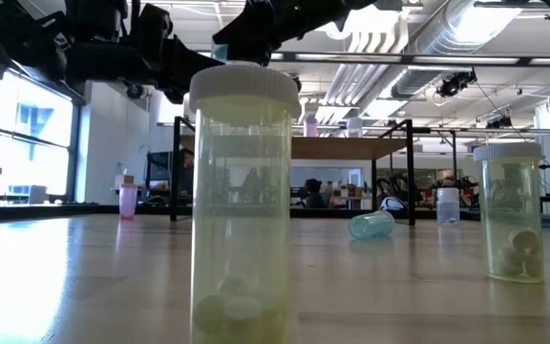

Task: Pick and place medicine bottles onto shelf by color
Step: Put the right blue pill bottle and align it with the other blue pill bottle on the shelf

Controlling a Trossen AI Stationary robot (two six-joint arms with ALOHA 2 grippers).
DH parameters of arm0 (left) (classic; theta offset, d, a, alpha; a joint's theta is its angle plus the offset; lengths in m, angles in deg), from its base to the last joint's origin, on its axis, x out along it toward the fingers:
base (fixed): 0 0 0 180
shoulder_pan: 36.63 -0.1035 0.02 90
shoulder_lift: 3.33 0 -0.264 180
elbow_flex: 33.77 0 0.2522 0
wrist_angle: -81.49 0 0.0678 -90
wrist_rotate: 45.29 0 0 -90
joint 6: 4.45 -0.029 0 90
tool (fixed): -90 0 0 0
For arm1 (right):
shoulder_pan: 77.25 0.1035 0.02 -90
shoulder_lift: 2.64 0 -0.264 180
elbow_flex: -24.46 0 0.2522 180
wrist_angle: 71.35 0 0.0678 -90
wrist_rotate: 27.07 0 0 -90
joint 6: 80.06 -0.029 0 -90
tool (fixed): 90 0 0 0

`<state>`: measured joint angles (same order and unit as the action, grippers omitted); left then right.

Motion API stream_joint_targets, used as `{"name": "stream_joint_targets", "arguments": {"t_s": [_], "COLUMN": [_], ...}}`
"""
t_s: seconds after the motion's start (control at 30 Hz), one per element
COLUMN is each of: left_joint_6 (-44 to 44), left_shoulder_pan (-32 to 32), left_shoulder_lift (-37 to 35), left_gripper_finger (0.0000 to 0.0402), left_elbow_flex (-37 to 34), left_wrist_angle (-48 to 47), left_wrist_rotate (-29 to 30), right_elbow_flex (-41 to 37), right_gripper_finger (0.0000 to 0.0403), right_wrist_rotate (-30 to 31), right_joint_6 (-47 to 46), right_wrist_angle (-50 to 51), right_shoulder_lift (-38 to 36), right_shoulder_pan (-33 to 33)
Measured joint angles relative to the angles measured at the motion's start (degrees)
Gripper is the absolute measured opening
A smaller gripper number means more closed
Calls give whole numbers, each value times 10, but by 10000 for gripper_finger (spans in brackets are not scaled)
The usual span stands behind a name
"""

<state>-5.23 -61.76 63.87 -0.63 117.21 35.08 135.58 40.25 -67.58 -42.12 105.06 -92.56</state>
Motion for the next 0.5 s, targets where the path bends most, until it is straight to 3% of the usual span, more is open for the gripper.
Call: {"name": "stream_joint_targets", "arguments": {"t_s": [0.5], "left_joint_6": [8], "left_shoulder_pan": [0], "left_shoulder_lift": [0], "left_gripper_finger": [97], "left_elbow_flex": [0], "left_wrist_angle": [-3], "left_wrist_rotate": [15], "right_elbow_flex": [0], "right_gripper_finger": [140], "right_wrist_rotate": [0], "right_joint_6": [-6], "right_wrist_angle": [6], "right_shoulder_lift": [0], "right_shoulder_pan": [0]}}
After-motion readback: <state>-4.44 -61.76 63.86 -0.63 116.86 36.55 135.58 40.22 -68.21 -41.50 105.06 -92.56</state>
